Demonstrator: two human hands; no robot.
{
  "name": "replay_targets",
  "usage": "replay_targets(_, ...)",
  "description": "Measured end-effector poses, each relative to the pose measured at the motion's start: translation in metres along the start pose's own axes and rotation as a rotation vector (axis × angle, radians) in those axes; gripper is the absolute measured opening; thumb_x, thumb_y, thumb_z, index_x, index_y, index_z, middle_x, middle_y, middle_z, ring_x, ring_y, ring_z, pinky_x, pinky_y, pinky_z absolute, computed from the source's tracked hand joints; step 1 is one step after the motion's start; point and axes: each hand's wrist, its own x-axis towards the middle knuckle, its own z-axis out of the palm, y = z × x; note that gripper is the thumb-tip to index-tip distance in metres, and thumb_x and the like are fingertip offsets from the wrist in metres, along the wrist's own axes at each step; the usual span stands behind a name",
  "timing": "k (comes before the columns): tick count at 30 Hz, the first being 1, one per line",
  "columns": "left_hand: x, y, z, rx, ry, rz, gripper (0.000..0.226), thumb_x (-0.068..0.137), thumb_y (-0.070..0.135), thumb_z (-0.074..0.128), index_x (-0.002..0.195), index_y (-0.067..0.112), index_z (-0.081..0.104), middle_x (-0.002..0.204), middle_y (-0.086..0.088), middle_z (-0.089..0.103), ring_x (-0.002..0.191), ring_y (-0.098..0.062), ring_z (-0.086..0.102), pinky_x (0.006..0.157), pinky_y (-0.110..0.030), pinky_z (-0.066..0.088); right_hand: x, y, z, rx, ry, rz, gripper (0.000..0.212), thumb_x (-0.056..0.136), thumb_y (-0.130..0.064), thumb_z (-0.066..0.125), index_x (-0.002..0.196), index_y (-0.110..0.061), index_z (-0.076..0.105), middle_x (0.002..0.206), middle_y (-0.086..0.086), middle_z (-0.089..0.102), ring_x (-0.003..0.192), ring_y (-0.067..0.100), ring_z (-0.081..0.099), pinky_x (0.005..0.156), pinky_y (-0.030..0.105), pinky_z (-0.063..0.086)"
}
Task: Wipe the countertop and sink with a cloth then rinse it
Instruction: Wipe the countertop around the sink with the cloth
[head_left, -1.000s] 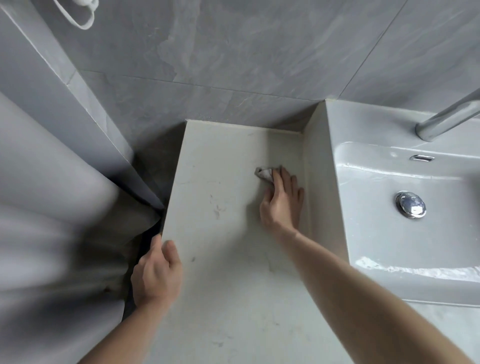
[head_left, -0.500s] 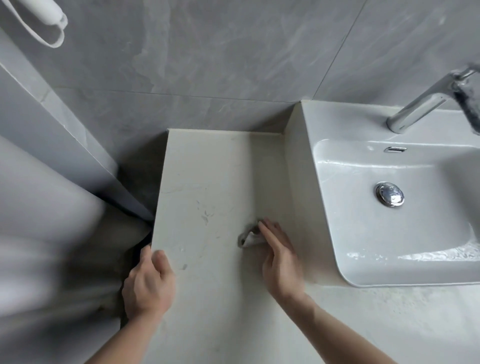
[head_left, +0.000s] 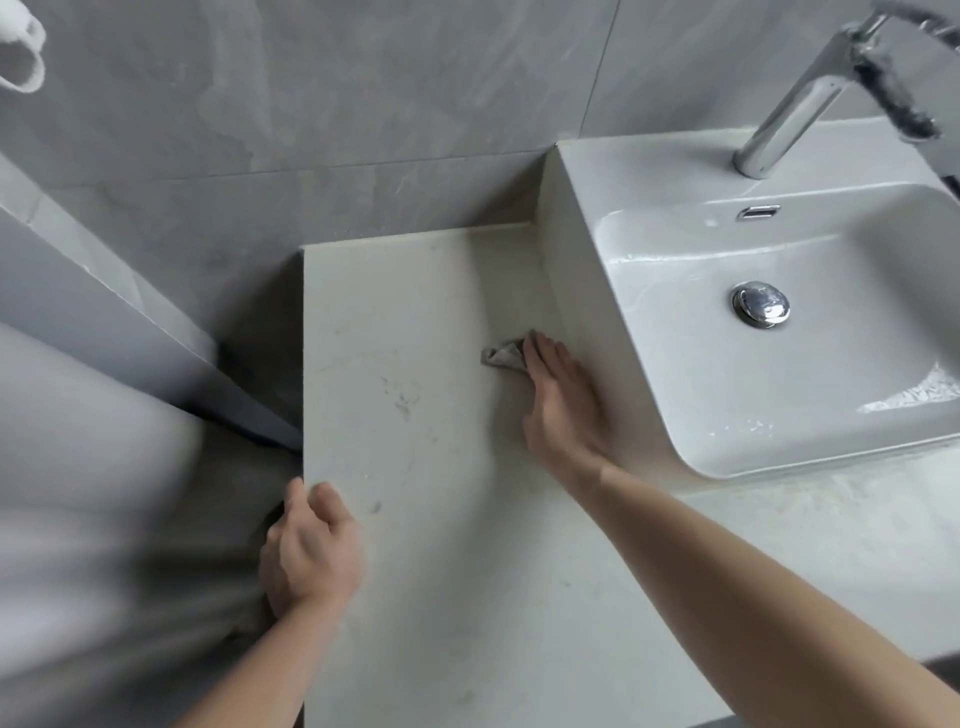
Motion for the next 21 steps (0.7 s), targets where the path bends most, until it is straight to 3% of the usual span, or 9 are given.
replay_targets(5, -0.001, 0.001, -0.003, -0.042, -0.021, 0.012, 0.031, 0.100, 0.037, 0.025, 0.099, 0.015, 0.047, 0.102, -0.031, 0.066, 0.095, -0.049, 0.061, 0.079, -0.049, 0.044, -0.078, 0.006, 0.004, 0.011, 0.084, 0.036, 0.092, 0.069, 0.004, 0.061, 0.157, -0.012, 0.039, 0.165, 0.002, 0.035, 0.153, 0.026, 0.031, 0.127, 0.036, 0.019)
replay_targets(8, -0.001, 0.000, -0.004, -0.059, -0.032, 0.013, 0.038, 0.097, 0.041, 0.020, 0.105, 0.017, 0.048, 0.104, -0.029, 0.065, 0.099, -0.048, 0.059, 0.083, -0.051, 0.046, -0.125, 0.011, 0.009, 0.032, 0.083, 0.016, 0.094, 0.063, 0.006, 0.059, 0.154, -0.012, 0.044, 0.163, 0.001, 0.039, 0.152, 0.027, 0.035, 0.125, 0.038, 0.027)
replay_targets(12, -0.002, 0.000, -0.004, -0.067, -0.009, 0.044, 0.046, 0.095, 0.044, 0.018, 0.109, 0.013, 0.050, 0.109, -0.030, 0.065, 0.102, -0.049, 0.059, 0.086, -0.050, 0.045, -0.170, 0.024, 0.006, 0.019, -0.002, -0.039, 0.097, 0.061, 0.002, 0.054, 0.156, -0.016, 0.043, 0.164, -0.002, 0.038, 0.154, 0.022, 0.031, 0.126, 0.032, 0.021)
replay_targets(17, 0.000, -0.002, -0.001, -0.063, 0.008, 0.057, 0.052, 0.093, 0.044, 0.017, 0.113, 0.010, 0.051, 0.110, -0.032, 0.064, 0.104, -0.051, 0.058, 0.091, -0.053, 0.045, -0.161, 0.023, -0.006, 0.091, 0.092, -0.031, 0.085, 0.062, 0.003, 0.049, 0.144, -0.017, 0.059, 0.153, -0.005, 0.054, 0.145, 0.018, 0.044, 0.116, 0.028, 0.039)
replay_targets(21, 0.003, -0.004, 0.004, -0.043, 0.005, 0.052, 0.048, 0.096, 0.040, 0.020, 0.118, 0.010, 0.051, 0.114, -0.032, 0.063, 0.108, -0.050, 0.056, 0.093, -0.052, 0.042, -0.113, 0.004, -0.026, 0.137, 0.207, -0.084, 0.062, 0.077, 0.000, 0.045, 0.134, -0.016, 0.064, 0.145, -0.002, 0.059, 0.138, 0.021, 0.048, 0.105, 0.031, 0.047)
